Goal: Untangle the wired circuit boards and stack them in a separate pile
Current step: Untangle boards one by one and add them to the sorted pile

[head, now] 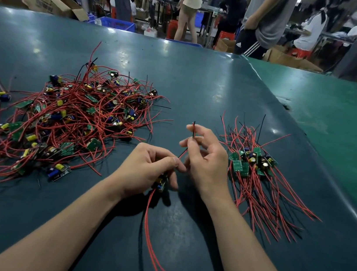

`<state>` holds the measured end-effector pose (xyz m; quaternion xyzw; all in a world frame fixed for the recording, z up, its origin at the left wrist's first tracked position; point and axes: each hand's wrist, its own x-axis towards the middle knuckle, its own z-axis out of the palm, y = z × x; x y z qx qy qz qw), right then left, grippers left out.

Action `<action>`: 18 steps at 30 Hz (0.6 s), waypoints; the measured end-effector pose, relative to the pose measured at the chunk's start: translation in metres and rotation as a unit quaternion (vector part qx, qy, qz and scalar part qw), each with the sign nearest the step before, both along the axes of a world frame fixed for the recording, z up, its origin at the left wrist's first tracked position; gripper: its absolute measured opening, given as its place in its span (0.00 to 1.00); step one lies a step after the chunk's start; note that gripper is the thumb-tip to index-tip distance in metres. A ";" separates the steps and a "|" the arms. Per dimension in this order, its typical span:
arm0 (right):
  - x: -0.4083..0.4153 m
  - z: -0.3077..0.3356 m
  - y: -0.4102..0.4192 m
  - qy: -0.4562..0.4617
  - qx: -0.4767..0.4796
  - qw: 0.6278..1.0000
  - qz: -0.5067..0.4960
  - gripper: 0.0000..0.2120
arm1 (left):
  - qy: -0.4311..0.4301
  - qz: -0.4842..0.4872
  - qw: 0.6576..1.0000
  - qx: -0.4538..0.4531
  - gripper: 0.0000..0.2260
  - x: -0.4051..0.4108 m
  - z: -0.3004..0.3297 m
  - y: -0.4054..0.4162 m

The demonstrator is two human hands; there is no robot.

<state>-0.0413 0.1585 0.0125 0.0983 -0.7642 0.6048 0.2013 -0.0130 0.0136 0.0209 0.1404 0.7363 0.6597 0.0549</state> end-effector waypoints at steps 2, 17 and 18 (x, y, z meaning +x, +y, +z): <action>0.000 0.002 0.001 -0.029 -0.054 0.998 0.010 0.13 | -0.002 -0.007 1.000 0.000 0.08 0.001 0.001 0.000; -0.002 0.003 0.002 -0.067 -0.123 0.990 0.017 0.12 | -0.027 -0.012 1.000 0.002 0.14 0.002 0.003 0.001; -0.002 0.003 0.002 -0.070 -0.127 0.989 0.017 0.12 | -0.028 -0.011 1.000 0.004 0.14 0.002 0.003 0.000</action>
